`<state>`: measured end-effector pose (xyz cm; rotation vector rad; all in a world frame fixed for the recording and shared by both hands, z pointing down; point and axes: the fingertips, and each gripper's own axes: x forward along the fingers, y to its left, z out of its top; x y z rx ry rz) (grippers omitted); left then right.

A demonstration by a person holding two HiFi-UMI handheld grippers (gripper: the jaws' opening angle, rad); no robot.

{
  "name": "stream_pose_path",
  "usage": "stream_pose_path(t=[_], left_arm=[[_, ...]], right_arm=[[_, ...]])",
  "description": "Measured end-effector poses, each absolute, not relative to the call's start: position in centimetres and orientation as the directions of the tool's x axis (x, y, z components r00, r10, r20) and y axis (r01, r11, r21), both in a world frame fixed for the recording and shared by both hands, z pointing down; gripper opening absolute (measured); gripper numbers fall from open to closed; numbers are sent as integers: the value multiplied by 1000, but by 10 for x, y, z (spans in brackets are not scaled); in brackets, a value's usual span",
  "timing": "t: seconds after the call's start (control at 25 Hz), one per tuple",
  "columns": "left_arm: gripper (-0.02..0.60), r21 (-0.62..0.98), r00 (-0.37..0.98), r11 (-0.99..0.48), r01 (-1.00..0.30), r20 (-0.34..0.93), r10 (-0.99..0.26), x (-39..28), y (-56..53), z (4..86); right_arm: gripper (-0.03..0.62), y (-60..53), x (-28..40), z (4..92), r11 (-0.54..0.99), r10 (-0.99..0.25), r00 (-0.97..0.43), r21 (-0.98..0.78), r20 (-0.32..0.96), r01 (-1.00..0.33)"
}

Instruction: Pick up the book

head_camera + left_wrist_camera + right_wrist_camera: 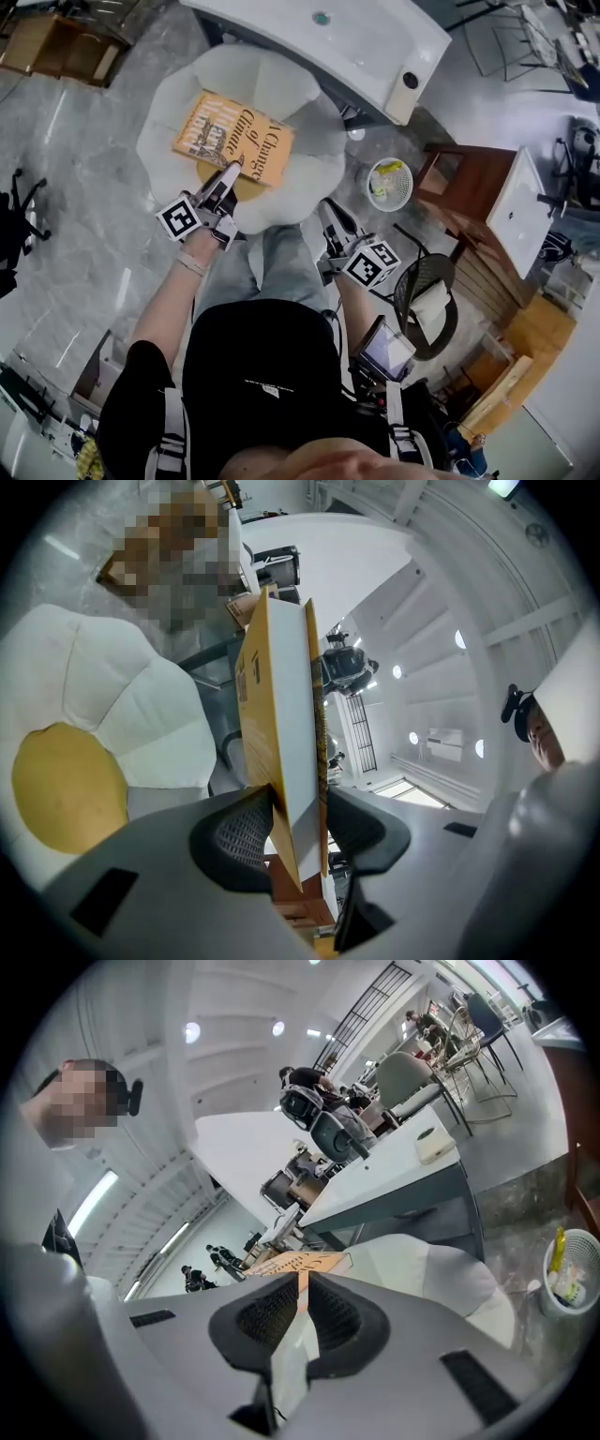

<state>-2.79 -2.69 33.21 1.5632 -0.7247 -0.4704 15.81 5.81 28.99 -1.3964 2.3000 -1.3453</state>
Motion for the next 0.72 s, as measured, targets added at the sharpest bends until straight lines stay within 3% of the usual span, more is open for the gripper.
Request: stream_pose_path(t=[0.72], left_arm=[[182,984,659,-148,-94,-50,-750,-2,0,174]], right_arm=[[49,46,200,178,265,-798,-572,-739,193,-619]])
